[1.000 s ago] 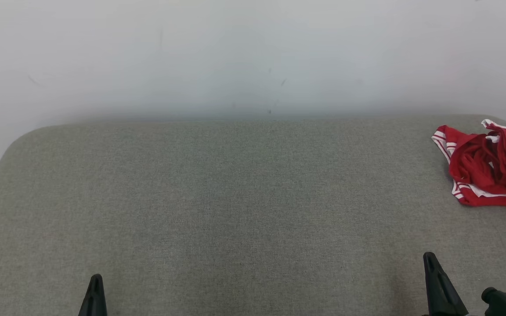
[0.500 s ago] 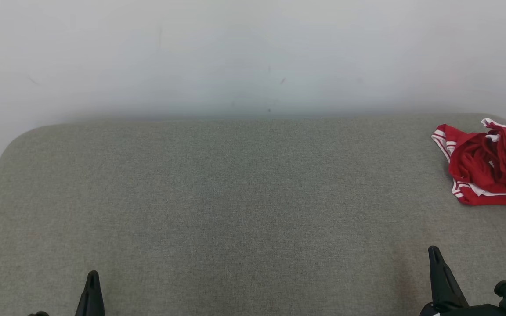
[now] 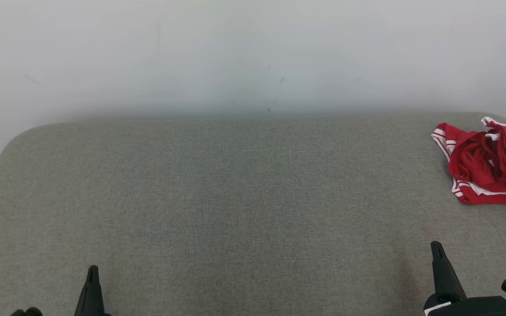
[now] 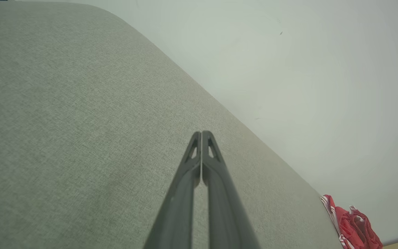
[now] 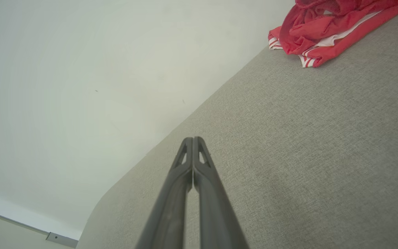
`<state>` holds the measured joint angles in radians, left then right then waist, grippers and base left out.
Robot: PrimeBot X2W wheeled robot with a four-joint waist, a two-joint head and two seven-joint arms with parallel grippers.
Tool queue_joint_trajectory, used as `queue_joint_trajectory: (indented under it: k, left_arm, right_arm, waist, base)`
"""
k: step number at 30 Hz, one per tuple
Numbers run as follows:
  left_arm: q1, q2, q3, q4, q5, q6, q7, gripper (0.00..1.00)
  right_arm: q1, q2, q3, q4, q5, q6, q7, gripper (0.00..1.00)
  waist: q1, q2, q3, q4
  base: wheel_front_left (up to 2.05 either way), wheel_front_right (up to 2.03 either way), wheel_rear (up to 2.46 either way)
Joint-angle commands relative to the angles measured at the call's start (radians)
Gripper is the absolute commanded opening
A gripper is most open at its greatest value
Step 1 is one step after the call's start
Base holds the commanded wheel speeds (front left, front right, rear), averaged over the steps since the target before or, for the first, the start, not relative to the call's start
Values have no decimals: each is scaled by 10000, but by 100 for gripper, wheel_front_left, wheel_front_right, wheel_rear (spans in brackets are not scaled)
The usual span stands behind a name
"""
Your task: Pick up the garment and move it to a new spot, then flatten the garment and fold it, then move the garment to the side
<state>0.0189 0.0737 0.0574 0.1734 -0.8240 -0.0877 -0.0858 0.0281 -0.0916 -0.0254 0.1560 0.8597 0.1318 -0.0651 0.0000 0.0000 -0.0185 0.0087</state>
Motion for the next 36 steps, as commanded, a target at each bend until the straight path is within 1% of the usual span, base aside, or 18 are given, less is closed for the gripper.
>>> queue_joint_trajectory:
  k: [1,21,36]
  left_arm:
    - [-245,4,56,-65,-340,-25,49,0]
    - [-592,-73,226,175,-2703,-167,667,0]
    - [-796,-117,326,328,-4095,-245,1041,0]
  right_arm:
    - [-233,-7,-55,-71,290,-7,48,0]
    - [-604,74,-249,220,2620,-10,542,0]
    - [-821,134,-377,395,3976,-12,836,0]
  waist:
    - [0,0,3,-1]
    - [0,0,54,-22]
    - [0,0,89,-36]
  base:
    - [0,0,0]
    - [0,0,0]
    - [0,0,0]
